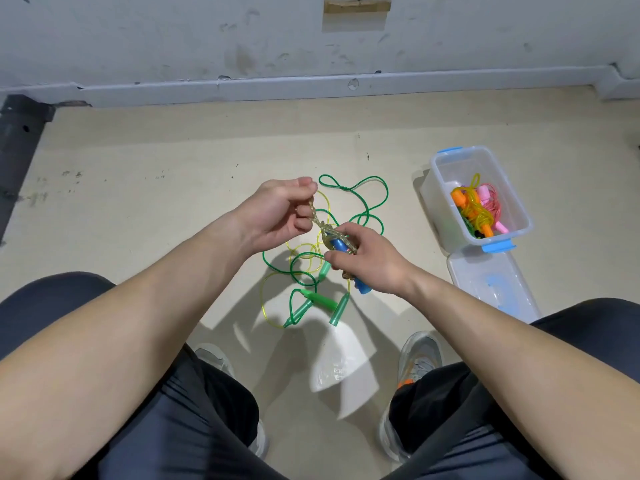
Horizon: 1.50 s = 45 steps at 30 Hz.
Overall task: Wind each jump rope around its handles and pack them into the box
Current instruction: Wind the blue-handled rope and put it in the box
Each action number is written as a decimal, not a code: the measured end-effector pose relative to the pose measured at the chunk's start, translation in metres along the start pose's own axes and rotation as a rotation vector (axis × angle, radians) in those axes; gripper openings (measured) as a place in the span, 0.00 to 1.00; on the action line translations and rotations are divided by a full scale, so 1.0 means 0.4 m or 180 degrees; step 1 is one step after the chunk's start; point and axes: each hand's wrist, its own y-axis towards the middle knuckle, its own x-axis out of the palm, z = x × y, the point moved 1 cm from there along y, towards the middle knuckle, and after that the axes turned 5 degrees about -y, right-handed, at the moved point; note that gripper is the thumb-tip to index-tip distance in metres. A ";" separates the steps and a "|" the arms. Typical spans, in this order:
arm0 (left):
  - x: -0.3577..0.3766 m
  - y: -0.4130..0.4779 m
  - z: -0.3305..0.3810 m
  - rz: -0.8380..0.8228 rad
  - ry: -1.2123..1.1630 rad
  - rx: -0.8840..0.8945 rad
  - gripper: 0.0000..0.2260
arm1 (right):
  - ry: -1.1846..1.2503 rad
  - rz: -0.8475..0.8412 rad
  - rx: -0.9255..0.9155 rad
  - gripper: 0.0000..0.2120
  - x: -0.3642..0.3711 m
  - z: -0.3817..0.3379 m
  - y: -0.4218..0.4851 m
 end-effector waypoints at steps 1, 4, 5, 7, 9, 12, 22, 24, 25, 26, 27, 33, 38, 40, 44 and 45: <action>0.002 0.000 0.002 0.0060 0.0250 0.0131 0.06 | -0.0062 -0.0025 -0.0004 0.08 0.002 -0.002 -0.003; 0.006 -0.004 0.015 0.0183 0.1495 0.0611 0.06 | -0.0406 -0.0069 -0.0022 0.10 0.001 -0.008 -0.012; 0.006 -0.007 0.023 0.0180 0.1790 0.0705 0.06 | -0.0491 -0.0086 -0.0032 0.09 -0.002 -0.011 -0.015; -0.001 -0.006 0.039 0.0286 0.1943 0.0788 0.09 | -0.0524 -0.0101 -0.0047 0.08 -0.008 -0.013 -0.015; -0.011 -0.001 0.044 0.0495 0.1817 0.0757 0.11 | -0.0527 -0.0098 -0.0075 0.08 -0.011 -0.014 -0.012; -0.018 0.004 0.042 0.0791 0.1544 0.0675 0.13 | -0.0629 -0.0107 -0.0158 0.09 -0.009 -0.019 -0.011; -0.001 -0.003 0.037 0.0822 0.1340 0.1069 0.13 | -0.0875 0.0003 -0.0180 0.10 -0.030 -0.023 -0.010; 0.026 -0.012 0.041 0.0622 0.1411 0.1294 0.12 | -0.0718 0.0092 -0.0141 0.12 -0.040 -0.014 -0.007; 0.043 -0.017 0.042 0.0505 0.1505 0.1406 0.11 | -0.0649 0.0156 -0.0129 0.13 -0.045 -0.008 -0.005; 0.060 -0.023 0.042 0.0380 0.1619 0.1502 0.10 | -0.0610 0.0212 -0.0129 0.15 -0.049 -0.003 -0.002; 0.077 -0.028 0.042 0.0247 0.1736 0.1568 0.09 | -0.0563 0.0245 -0.0126 0.17 -0.052 0.000 0.001; 0.135 -0.037 0.048 -0.0190 0.2447 0.1918 0.06 | 0.0025 0.0171 0.0022 0.16 -0.064 0.018 0.012; 0.163 -0.013 0.075 0.0383 0.3032 0.2235 0.07 | 0.0677 -0.0116 0.0150 0.22 -0.101 0.016 -0.004; 0.187 0.003 0.091 0.0448 0.2943 0.2291 0.07 | 0.0758 -0.0097 0.0169 0.26 -0.126 0.007 -0.013; 0.259 0.042 0.120 0.0456 0.2662 0.2210 0.08 | 0.0680 0.0267 0.0269 0.28 -0.216 -0.008 -0.009; 0.280 0.055 0.126 0.0447 0.2589 0.2203 0.08 | 0.0603 0.0432 0.0319 0.28 -0.250 -0.007 -0.004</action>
